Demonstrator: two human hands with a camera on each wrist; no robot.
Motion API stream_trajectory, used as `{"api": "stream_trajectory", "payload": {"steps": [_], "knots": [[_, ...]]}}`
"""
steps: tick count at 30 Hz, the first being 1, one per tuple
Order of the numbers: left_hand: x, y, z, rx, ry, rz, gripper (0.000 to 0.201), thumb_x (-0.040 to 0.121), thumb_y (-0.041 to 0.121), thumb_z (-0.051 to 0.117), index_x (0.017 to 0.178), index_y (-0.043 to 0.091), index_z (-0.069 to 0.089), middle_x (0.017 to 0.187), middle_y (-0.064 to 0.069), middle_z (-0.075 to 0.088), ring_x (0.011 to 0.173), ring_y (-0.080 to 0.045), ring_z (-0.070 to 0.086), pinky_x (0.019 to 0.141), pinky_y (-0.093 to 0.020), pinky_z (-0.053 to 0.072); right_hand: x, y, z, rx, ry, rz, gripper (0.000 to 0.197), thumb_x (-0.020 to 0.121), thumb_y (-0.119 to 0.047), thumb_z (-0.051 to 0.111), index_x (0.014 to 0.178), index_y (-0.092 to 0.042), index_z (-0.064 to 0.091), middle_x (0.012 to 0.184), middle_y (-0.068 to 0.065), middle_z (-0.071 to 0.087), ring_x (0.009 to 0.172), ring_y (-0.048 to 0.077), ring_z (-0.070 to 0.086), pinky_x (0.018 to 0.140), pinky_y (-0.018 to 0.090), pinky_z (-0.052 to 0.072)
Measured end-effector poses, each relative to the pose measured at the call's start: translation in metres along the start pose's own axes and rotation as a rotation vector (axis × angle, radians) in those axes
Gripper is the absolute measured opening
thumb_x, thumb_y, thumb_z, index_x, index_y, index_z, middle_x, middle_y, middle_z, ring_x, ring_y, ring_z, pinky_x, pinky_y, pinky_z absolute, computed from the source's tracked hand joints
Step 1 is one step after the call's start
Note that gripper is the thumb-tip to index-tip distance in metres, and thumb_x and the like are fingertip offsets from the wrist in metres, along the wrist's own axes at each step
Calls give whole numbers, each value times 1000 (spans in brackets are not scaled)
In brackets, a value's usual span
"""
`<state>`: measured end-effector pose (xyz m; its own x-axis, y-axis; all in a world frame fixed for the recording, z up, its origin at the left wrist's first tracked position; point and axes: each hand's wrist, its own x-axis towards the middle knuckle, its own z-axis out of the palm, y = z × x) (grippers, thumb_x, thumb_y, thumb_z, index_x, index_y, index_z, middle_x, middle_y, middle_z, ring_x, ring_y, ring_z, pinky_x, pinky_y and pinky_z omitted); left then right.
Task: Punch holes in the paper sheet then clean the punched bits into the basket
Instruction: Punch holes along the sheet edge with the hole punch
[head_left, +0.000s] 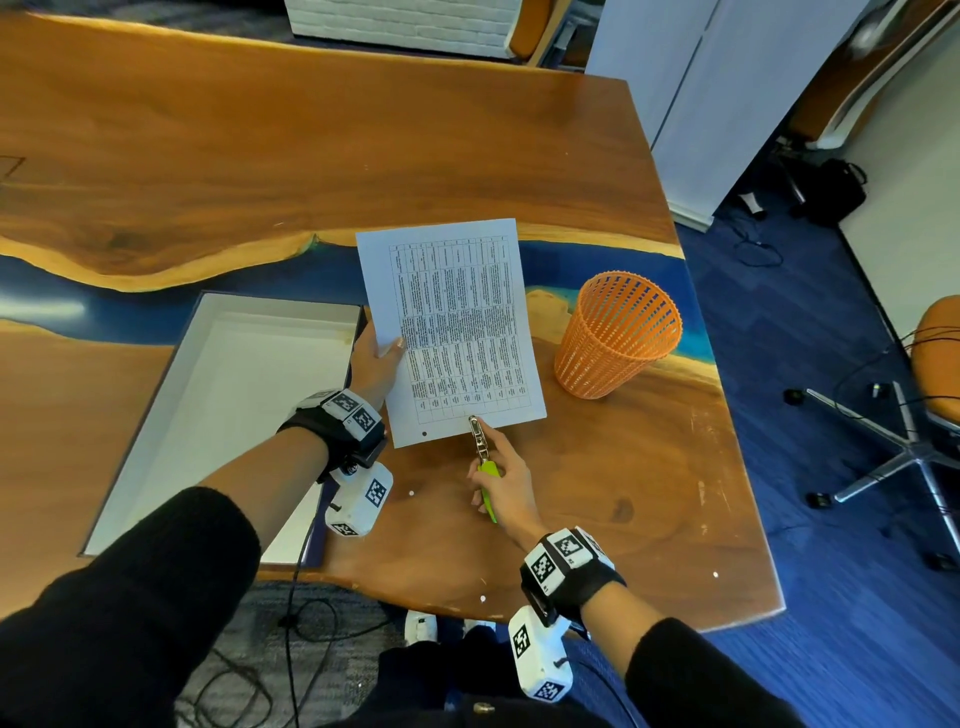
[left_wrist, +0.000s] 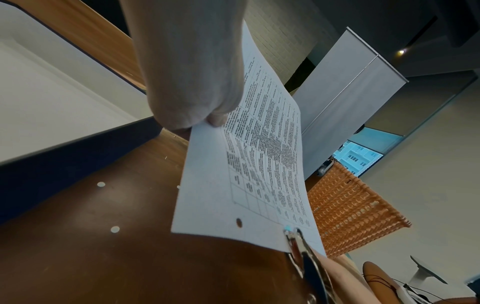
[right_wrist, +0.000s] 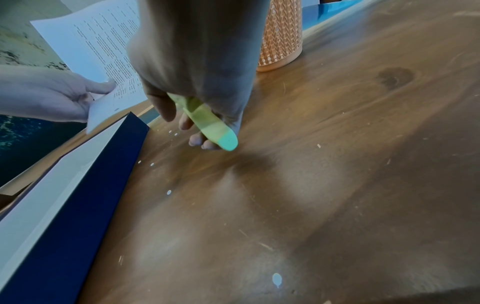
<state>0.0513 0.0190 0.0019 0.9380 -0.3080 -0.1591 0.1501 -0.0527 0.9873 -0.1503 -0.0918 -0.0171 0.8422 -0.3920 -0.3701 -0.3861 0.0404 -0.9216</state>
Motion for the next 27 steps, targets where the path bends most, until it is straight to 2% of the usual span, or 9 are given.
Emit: {"api": "stream_trajectory", "payload": {"steps": [6,13,17,23,25,27], "knots": [[2,2,-1,-5,26,-21,46,97,7,52,141,7,39,135,-18,54,118,-33,58,96,-52,49,1,-2,-1,19,20,5,69,80,9,48,116,-49,47,80,10,55,45,22,48,45,27,43],[8,1,-7,49,38,-1,47,96,14,55,140,8,43,134,-15,57,118,-32,58,97,-57,47,4,-1,-11,23,58,34,65,76,10,48,107,-47,48,79,10,57,43,23,48,47,30,42],[8,1,-9,74,40,20,48,95,13,57,140,9,42,134,-15,56,119,-33,57,97,-57,47,5,-1,-16,39,100,65,61,78,9,49,105,-46,46,76,7,57,42,22,46,43,27,39],[6,2,-11,73,7,34,46,94,12,57,138,9,44,132,-15,58,117,-32,59,96,-57,48,11,3,-27,9,141,157,40,79,7,52,106,-19,38,82,8,57,37,19,46,39,23,36],[6,2,-11,65,2,29,46,94,12,57,138,8,44,132,-15,59,116,-32,60,95,-56,49,12,3,-30,-6,140,187,27,77,7,52,97,-11,49,69,11,53,36,18,44,41,24,35],[5,4,-10,55,3,28,46,94,10,57,139,7,44,132,-15,58,117,-32,60,95,-55,49,12,3,-32,-18,129,192,21,75,8,48,80,-11,54,58,9,48,36,18,43,42,24,34]]}}
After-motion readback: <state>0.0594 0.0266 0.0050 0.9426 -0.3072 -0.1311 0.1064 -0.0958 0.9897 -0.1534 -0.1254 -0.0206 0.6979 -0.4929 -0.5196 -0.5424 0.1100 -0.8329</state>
